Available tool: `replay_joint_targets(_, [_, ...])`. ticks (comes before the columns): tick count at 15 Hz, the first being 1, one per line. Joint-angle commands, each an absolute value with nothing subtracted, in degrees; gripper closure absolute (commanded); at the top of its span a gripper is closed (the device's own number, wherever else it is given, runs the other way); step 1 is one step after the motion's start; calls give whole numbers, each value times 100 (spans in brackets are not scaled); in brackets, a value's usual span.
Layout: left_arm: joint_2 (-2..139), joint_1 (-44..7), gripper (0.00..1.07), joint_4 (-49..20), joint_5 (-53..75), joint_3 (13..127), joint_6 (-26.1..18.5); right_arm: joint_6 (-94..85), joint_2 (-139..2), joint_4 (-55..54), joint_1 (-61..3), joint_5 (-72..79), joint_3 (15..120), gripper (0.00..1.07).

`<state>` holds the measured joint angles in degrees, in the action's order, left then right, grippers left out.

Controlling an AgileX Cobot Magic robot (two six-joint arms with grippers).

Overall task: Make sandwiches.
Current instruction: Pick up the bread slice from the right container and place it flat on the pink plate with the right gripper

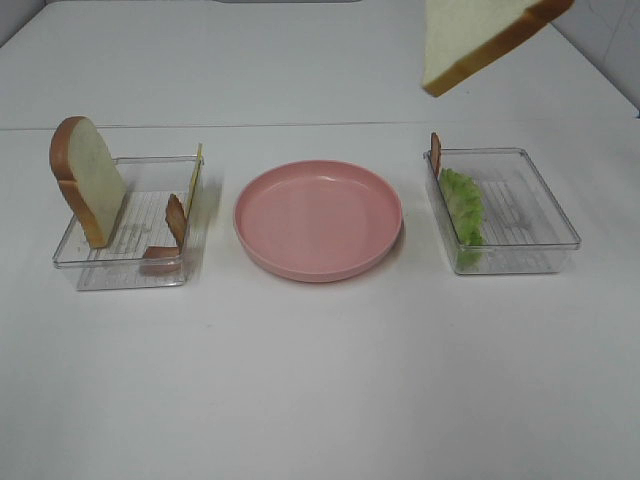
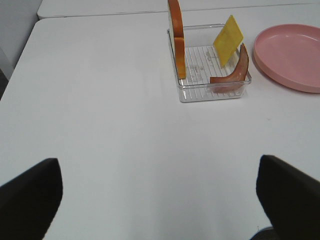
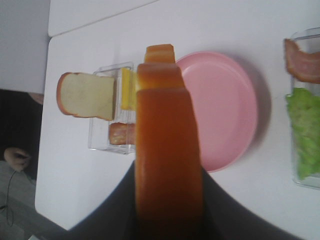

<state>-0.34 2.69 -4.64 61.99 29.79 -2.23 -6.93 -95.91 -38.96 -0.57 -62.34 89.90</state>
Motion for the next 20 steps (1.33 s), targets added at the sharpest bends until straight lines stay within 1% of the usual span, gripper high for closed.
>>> replay_joint_targets(1, [-143, 269, 9, -481, 6165, 2962, -223, -751, -10170, -4217, -922, -5649, 8938, 107])
replay_joint_targets(3, [-143, 269, 9, -481, 6165, 2962, -223, -751, -10714, -4538, -1364, -5283, 8938, 107])
replay_joint_targets(5, [-143, 269, 9, -481, 6165, 2962, -223, -733, -11241, -4578, -1541, -4956, 8944, 107])
replay_joint_targets(9, [-143, 269, 9, -481, 6165, 2962, -229, -733, -11940, -4841, -1536, -4738, 8990, 107])
replay_joint_targets(10, [-143, 269, 9, -481, 6165, 2962, -229, -768, -12301, -4899, -1536, -4830, 9293, 107])
replay_joint_targets(16, [-143, 269, 9, -481, 6165, 2962, -229, -716, -13195, -4790, -1599, -5180, 10147, 107])
replay_joint_targets(20, [-143, 269, 9, -481, 6165, 2962, -229, -710, -13390, -4744, -1656, -5139, 10153, 107])
